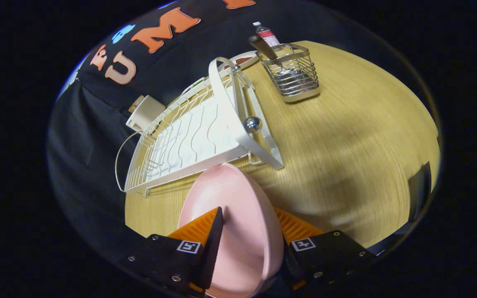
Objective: Take the plate from the dish rack, then take the spoon from the basket and place it into the plate.
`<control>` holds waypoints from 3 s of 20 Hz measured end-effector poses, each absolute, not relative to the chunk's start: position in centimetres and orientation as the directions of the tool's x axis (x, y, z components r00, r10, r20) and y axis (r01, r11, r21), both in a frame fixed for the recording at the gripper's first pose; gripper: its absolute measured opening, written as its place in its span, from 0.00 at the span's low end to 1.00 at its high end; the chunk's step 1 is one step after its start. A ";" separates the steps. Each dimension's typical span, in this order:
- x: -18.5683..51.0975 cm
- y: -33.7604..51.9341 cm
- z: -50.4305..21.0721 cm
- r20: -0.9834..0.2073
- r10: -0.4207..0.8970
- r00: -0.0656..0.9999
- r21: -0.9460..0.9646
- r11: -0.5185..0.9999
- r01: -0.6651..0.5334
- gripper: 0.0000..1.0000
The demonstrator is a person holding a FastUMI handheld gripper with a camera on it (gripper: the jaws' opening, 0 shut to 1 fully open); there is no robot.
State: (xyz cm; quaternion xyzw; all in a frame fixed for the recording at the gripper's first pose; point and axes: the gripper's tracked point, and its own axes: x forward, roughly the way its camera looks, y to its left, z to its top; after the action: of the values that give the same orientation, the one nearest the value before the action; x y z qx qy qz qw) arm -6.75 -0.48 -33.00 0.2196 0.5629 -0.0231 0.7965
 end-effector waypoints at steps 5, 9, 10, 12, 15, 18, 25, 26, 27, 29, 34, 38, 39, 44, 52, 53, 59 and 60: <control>-6.1 -3.1 -32.4 -0.919 0.122 0.374 0.230 0.938 0.259 0.78; -5.3 -3.8 -31.3 -0.900 0.108 0.423 0.232 0.939 0.253 0.79; -5.1 -3.8 -31.0 -0.894 0.101 0.437 0.223 0.945 0.238 0.80; -4.6 -4.2 -29.9 -0.871 0.078 0.484 0.201 0.958 0.206 0.83; -2.8 -5.4 -28.0 -0.820 0.040 0.572 0.156 0.975 0.156 0.85; -0.2 -8.3 -26.5 -0.740 -0.053 0.671 0.077 0.984 0.162 0.87; 4.9 -10.2 -25.1 -0.551 -0.116 0.826 -0.004 0.991 0.136 0.75; 5.7 -10.5 -25.1 -0.532 -0.124 0.837 -0.017 0.991 0.136 0.71; 6.4 -10.9 -25.1 -0.516 -0.140 0.845 -0.038 0.989 0.140 0.69; 7.3 -11.9 -25.2 -0.494 -0.179 0.851 -0.101 0.984 0.148 0.63; 9.2 -12.1 -25.3 -0.455 -0.189 0.870 -0.159 0.979 0.130 0.47; 9.8 -14.0 -26.3 -0.447 -0.266 0.854 -0.240 0.955 0.172 0.34; 9.9 -14.1 -26.9 -0.462 -0.270 0.845 -0.240 0.955 0.174 0.30; 10.7 -13.5 -26.4 -0.445 -0.232 0.865 -0.164 0.971 0.176 0.12; 12.0 -13.7 -23.0 -0.382 -0.230 0.895 -0.075 0.973 0.218 0.06; 12.3 -14.1 -22.2 -0.367 -0.242 0.898 -0.080 0.970 0.229 0.05; 12.1 -13.3 -16.5 -0.263 -0.248 0.932 -0.100 0.968 0.229 0.06; 11.6 -12.7 -15.7 -0.252 -0.235 0.939 -0.100 0.971 0.216 0.05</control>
State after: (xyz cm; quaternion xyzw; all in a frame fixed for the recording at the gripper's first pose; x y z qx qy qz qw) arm 11.56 -12.72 -15.69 -0.0354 0.1321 -0.1148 0.9839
